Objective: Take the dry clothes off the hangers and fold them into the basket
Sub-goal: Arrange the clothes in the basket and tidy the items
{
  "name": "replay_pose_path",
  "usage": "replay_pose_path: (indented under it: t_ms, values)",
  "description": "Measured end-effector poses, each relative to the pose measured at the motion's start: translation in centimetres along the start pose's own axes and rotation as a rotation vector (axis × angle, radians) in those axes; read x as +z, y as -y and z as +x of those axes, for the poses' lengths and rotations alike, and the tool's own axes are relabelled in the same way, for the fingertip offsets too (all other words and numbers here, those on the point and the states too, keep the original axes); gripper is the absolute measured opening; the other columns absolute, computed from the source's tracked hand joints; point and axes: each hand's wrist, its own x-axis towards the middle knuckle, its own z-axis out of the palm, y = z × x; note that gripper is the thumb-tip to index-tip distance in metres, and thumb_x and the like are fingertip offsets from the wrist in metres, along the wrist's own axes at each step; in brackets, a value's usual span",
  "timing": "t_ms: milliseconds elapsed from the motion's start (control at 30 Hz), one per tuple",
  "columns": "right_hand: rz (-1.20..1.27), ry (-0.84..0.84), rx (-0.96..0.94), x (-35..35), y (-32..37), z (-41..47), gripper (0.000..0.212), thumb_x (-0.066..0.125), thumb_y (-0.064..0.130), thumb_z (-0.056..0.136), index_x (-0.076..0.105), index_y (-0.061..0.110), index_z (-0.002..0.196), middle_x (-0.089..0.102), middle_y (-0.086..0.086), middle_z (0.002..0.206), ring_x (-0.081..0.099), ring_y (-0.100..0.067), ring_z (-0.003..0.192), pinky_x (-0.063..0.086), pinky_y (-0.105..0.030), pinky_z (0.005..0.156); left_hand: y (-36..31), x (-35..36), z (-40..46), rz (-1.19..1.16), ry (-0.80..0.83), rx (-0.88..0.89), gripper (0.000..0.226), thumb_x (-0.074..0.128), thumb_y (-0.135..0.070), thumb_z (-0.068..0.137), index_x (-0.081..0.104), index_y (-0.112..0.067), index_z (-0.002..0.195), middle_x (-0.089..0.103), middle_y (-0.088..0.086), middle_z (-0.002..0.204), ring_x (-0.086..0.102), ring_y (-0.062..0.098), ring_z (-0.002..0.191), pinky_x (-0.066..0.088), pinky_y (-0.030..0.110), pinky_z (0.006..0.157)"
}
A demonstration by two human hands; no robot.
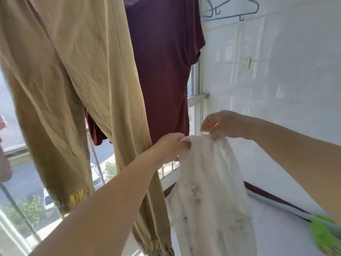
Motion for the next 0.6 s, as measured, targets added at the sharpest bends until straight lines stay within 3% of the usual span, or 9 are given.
replay_pose_path:
  t_ms: [67, 167, 267, 367, 500, 600]
  values:
    - [0.2, 0.096, -0.043, 1.2, 1.7, -2.0, 0.019, 0.055, 0.008, 0.089, 0.067, 0.022, 0.091, 0.064, 0.0, 0.106, 0.057, -0.015, 0.096, 0.044, -0.024, 0.076, 0.1, 0.4, -1.8, -0.045, -0.003, -0.023, 0.005, 0.05, -0.009, 0.092, 0.054, -0.008, 0.088, 0.051, 0.012, 0.085, 0.052, 0.022, 0.075, 0.05, 0.025, 0.064]
    - [0.179, 0.243, -0.102, 2.7, 3.2, -4.4, 0.017, 0.061, 0.022, 0.088, 0.064, 0.026, 0.104, 0.063, 0.001, 0.114, 0.056, -0.016, 0.109, 0.044, -0.036, 0.094, 0.4, 1.0, -3.9, 0.085, -0.072, -0.001, 0.029, 0.055, -0.027, 0.089, 0.063, -0.003, 0.103, 0.059, 0.012, 0.089, 0.058, 0.025, 0.082, 0.05, 0.034, 0.074]
    - [0.155, 0.247, -0.109, 4.8, 3.9, -6.5, 0.033, 0.071, 0.026, 0.08, 0.058, 0.027, 0.111, 0.064, 0.003, 0.1, 0.058, -0.012, 0.09, 0.046, -0.029, 0.079, 1.0, 1.4, -7.0, 0.171, -0.096, 0.037, 0.021, 0.052, -0.025, 0.09, 0.064, -0.008, 0.092, 0.056, 0.004, 0.078, 0.049, 0.017, 0.068, 0.037, 0.025, 0.059]
    - [0.139, 0.222, -0.092, 6.7, 3.9, -7.9, 0.032, 0.074, 0.021, 0.077, 0.058, 0.029, 0.104, 0.062, 0.007, 0.085, 0.054, -0.008, 0.075, 0.041, -0.022, 0.069, 2.0, 1.8, -9.1, 0.249, -0.125, 0.062, 0.02, 0.052, -0.022, 0.089, 0.062, -0.007, 0.08, 0.052, 0.001, 0.068, 0.042, 0.013, 0.059, 0.03, 0.024, 0.053]
    - [0.0, 0.218, -0.11, 9.8, 4.2, -9.4, 0.021, 0.073, 0.026, 0.07, 0.06, 0.035, 0.085, 0.066, 0.001, 0.087, 0.063, -0.022, 0.087, 0.05, -0.039, 0.079, 4.1, 2.0, -11.7, 0.215, -0.183, 0.077, 0.035, 0.061, -0.033, 0.086, 0.058, -0.001, 0.071, 0.046, 0.002, 0.063, 0.036, 0.011, 0.051, 0.028, 0.024, 0.049]
    - [-0.172, 0.188, -0.137, 11.7, 4.9, -9.8, 0.015, 0.066, 0.023, 0.073, 0.064, 0.012, 0.083, 0.062, -0.011, 0.083, 0.059, -0.029, 0.078, 0.049, -0.041, 0.07, 5.3, 2.0, -13.1, 0.109, -0.221, 0.05, 0.031, 0.061, -0.033, 0.087, 0.049, -0.012, 0.067, 0.043, -0.003, 0.062, 0.037, 0.01, 0.054, 0.029, 0.022, 0.051]
